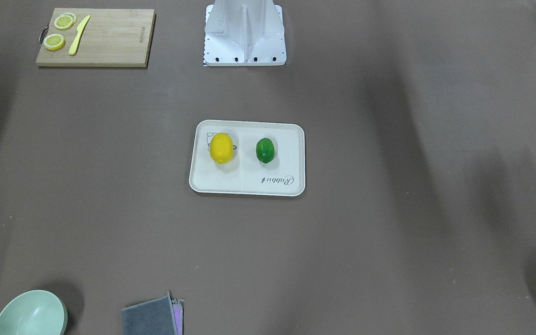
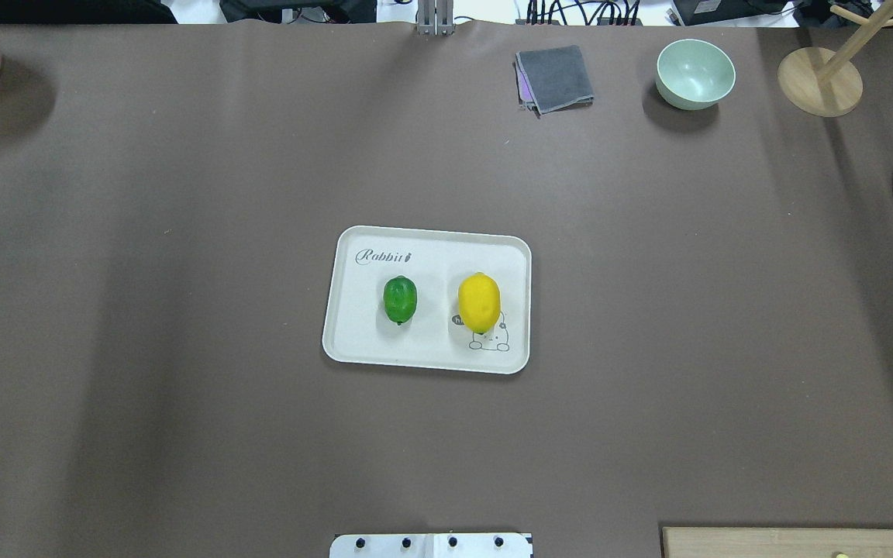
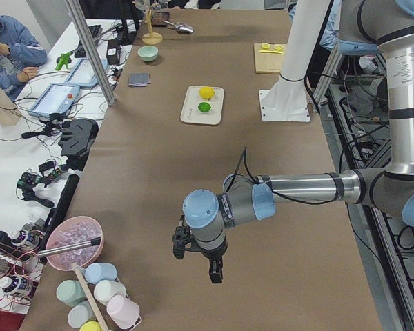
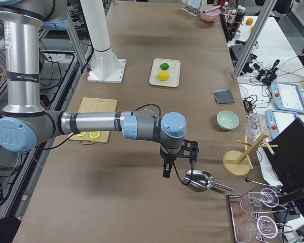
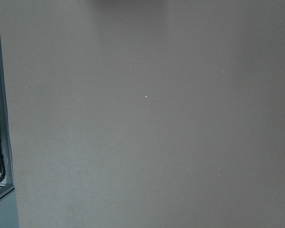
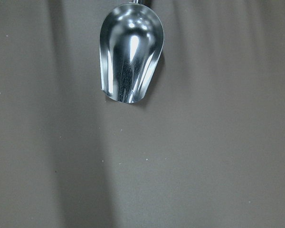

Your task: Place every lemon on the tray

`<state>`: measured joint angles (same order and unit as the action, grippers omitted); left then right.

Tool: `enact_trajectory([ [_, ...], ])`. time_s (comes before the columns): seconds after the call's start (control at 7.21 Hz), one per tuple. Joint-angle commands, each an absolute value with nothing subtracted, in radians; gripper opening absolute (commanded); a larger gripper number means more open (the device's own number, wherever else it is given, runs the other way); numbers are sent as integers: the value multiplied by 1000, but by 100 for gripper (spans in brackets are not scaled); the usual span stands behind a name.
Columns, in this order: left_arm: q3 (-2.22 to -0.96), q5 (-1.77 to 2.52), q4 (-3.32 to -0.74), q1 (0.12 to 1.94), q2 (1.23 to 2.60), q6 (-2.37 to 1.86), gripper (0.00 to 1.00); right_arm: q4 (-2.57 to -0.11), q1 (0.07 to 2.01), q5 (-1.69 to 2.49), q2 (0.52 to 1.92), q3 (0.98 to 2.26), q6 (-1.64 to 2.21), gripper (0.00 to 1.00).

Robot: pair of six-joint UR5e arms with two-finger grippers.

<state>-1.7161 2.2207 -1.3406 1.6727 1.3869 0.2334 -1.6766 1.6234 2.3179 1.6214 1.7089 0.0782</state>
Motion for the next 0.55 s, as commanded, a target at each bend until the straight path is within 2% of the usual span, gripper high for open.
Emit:
enact_trajectory([
  [0.0, -1712, 2223, -1341, 1675, 1385, 233, 98, -1677, 1623, 2318, 1621, 1709, 78, 100],
  [0.42, -1695, 2288, -1342, 1674, 1397, 230, 98, -1677, 1623, 2319, 1621, 1710, 78, 100],
])
